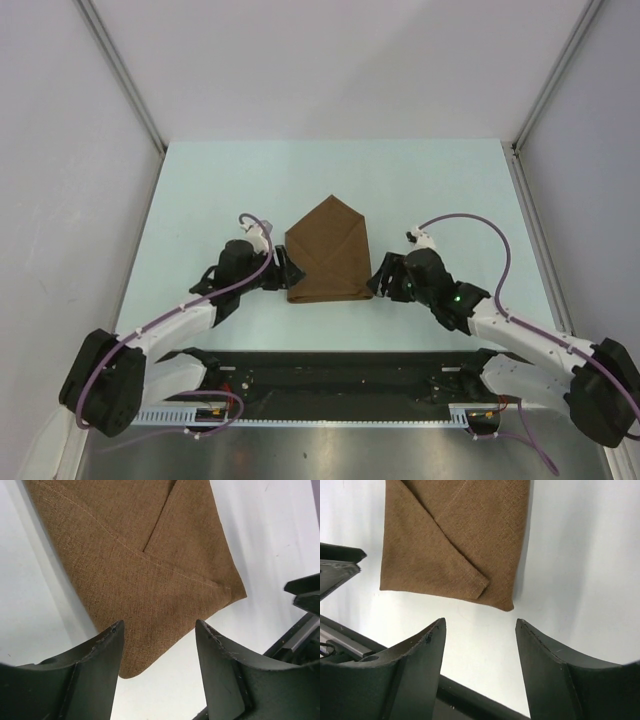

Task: Fold the napkin, place the utensils inside, and roll it up
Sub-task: Roll the napkin with the utensil

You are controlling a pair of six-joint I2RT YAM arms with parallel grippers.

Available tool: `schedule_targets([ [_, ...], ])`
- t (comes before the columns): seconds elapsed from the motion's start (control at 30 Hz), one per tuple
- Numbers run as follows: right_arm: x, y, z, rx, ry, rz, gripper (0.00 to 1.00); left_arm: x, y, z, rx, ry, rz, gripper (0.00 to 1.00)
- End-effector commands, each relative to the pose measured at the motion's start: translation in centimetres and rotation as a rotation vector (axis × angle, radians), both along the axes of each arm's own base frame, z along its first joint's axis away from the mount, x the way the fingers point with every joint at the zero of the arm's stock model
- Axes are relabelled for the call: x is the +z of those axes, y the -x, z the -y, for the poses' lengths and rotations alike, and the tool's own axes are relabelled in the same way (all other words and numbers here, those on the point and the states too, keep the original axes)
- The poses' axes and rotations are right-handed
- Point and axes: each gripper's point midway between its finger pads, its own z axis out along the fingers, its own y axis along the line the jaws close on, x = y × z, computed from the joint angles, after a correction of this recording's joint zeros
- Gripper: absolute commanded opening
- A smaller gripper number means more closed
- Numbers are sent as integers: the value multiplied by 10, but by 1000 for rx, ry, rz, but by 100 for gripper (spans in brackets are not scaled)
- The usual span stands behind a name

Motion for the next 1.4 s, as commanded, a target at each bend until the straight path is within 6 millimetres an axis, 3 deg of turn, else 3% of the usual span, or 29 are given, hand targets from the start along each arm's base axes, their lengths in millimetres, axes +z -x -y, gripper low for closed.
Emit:
schedule_targets([
  [0.0, 1, 5, 16, -64, 19, 10, 63, -2, -4, 5, 5, -21, 53, 63],
  [0.33, 2, 11, 16, -59, 24, 12, 63, -31, 9, 10, 12, -68, -10, 61],
  [0.8, -8, 13, 10, -45, 46, -3, 64, -45, 18, 32, -51, -53, -34, 58],
  [1.13, -26, 1, 5, -28, 92, -17, 68, -54, 21, 34, -66, -62, -50, 58],
  [1.37, -31, -15, -6, 4, 18, -39, 69, -56, 24, 32, -64, -70, -54, 57],
])
